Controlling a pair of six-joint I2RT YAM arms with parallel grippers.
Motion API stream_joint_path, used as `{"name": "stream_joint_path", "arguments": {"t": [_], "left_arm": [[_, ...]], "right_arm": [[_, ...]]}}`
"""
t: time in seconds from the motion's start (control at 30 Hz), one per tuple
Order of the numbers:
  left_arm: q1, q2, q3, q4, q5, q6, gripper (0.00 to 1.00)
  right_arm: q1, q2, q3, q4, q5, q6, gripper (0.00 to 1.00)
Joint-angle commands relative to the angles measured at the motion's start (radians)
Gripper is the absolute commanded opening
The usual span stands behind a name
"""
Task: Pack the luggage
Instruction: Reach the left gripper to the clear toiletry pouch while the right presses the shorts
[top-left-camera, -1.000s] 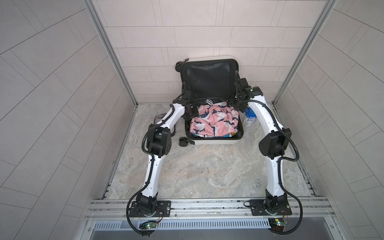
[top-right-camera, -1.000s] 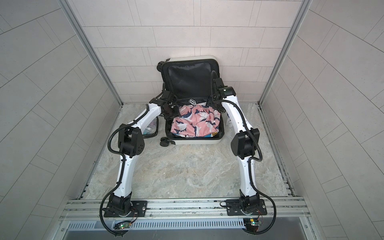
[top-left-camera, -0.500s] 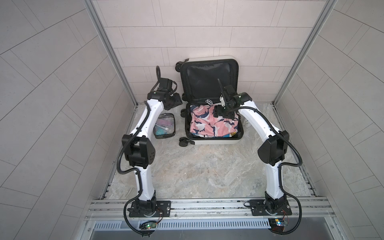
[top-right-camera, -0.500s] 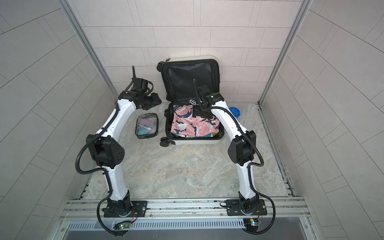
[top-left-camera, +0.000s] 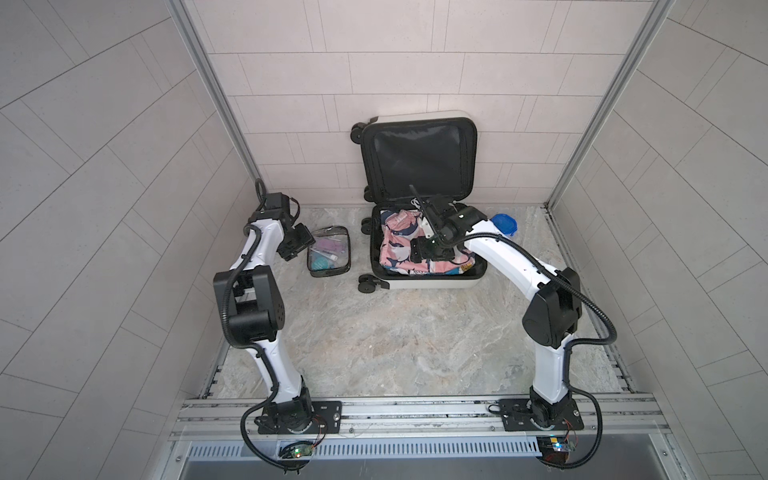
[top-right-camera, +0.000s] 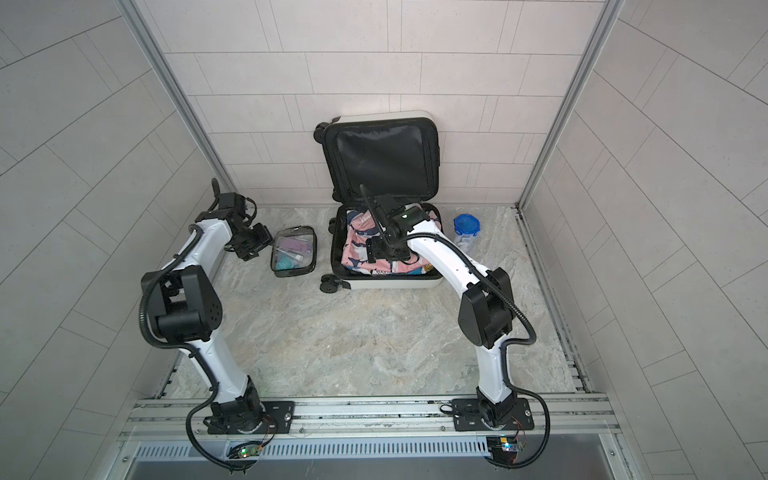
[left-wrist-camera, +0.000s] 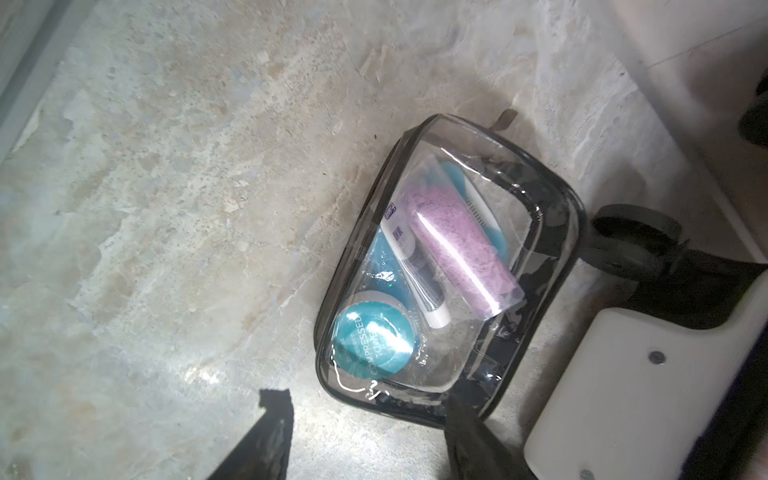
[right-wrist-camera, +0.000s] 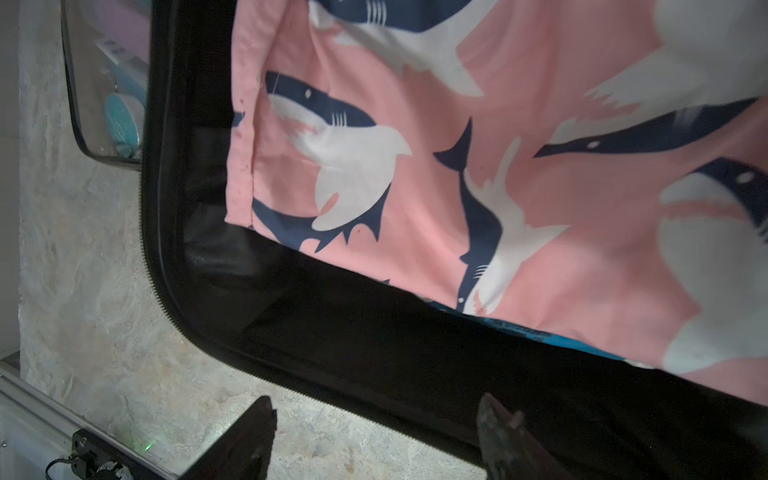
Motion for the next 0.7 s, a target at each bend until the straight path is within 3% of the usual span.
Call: {"name": "stream_joint_path", "arguments": {"t": [0.0, 0.4, 0.67], "left_arm": [[0.006, 0.074, 0.047, -0.024, 0.030, 0.117, 0.62], [0.028, 0.192, 0.087, -0.008, 0.071, 0.189, 0.56], [0.035, 0.230, 0.076, 0.011, 0.120, 0.190, 0.45]], "right_arm": [[0.015, -0.029, -0.005, 0.017, -0.002, 0.027, 0.78], [0.038, -0.027, 0.007, -0.016, 0.001, 0.036, 0.77], [0.041, -0.020, 0.021, -0.027, 0.001, 0.048, 0.74]]}}
